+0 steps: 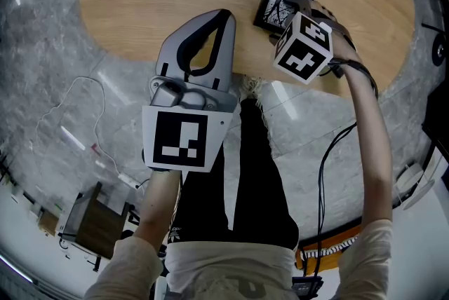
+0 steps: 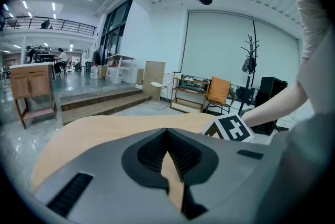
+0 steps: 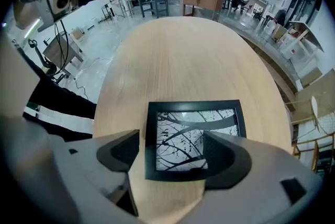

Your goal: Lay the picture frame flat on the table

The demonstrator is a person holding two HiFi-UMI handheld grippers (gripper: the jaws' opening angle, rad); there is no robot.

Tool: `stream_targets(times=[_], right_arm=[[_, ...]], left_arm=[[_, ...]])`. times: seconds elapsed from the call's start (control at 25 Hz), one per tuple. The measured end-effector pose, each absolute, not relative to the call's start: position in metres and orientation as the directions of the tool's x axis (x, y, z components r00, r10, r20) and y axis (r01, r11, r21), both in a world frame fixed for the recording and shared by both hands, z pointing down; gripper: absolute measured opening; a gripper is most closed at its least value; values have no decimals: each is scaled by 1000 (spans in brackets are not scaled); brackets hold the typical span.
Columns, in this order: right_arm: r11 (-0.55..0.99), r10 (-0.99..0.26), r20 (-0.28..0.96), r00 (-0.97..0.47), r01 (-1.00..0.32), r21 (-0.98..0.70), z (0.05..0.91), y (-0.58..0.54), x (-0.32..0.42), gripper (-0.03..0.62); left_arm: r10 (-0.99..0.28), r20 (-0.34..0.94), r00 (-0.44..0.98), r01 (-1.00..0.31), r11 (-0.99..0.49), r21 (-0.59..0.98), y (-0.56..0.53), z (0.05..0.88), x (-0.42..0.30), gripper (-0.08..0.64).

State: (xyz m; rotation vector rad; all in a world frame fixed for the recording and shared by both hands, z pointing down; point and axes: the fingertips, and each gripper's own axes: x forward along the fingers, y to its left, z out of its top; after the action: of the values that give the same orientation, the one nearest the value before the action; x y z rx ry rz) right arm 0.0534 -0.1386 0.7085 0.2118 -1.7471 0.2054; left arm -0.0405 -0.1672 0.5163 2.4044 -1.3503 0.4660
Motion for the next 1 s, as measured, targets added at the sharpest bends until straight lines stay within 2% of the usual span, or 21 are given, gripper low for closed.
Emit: stream_targets(times=[0.2,0.44,0.6,0.76,0.88,1.0], right_arm=[[967,-41,983,-180,-256,-7,707,-138,54,373],[950,-132,969,-210,-306,63,686,-154,52,373],[888,-298,917,-266,-430,163,626,-197,52,373],[775,-467,822,-327,-599,202,532,-234,56,371],[649,-620,700,-355,-733,203,443,-260,62,371],[485,-791,507,-343,-857,176,340,-280,74,370]], left_arm=[[-753,438,492,-862,-491,126,-166,512,-41,11],[-761,408,505,-860,-482,166,-170,500,-38,11],[-786,356,506,-862,-478,170,-181,463,-34,11],[-805,299,513,-858,-495,140,-196,402,-31,10],[-816,274,509,-859,-501,104,-212,351,-31,11],[-833,211,511,-858,-507,78,-231,289,-30,11]])
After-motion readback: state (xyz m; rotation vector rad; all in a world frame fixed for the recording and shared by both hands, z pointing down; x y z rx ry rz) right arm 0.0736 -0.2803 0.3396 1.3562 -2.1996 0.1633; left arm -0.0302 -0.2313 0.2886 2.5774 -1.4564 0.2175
